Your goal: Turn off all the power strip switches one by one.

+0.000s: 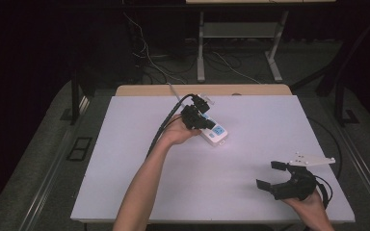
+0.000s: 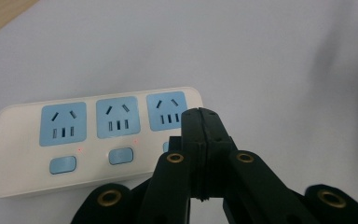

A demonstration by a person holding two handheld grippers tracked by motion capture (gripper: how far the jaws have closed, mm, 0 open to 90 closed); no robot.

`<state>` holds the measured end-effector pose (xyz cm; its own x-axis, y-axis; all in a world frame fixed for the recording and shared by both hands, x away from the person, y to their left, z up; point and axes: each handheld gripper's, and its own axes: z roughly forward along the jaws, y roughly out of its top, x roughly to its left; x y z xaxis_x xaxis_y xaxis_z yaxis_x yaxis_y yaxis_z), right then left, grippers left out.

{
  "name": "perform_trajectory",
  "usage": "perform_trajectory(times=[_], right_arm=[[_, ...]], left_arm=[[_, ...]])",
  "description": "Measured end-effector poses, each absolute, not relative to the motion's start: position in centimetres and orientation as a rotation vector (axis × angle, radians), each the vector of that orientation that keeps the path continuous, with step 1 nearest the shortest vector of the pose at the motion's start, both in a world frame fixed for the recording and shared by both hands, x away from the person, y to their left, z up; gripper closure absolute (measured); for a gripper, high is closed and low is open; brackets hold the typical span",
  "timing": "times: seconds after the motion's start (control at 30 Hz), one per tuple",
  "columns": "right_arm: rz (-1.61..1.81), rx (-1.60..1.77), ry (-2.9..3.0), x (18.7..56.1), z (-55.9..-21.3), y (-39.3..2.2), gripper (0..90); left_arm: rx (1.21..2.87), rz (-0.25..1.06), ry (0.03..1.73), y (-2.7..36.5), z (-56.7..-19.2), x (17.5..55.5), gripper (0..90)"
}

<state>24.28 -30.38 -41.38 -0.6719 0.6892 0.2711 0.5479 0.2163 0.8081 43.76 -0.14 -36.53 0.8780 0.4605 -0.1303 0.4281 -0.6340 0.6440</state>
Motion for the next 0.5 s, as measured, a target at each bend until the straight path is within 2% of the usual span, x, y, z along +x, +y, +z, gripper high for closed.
perform_trajectory(times=[0.5], right_arm=[[1.45, 1.191, 2.336, 24.2, -41.4, -30.5, 0.8]], left_arm=[[2.363, 0.037, 0.678, -1.0, -38.7, 44.7, 89.0]])
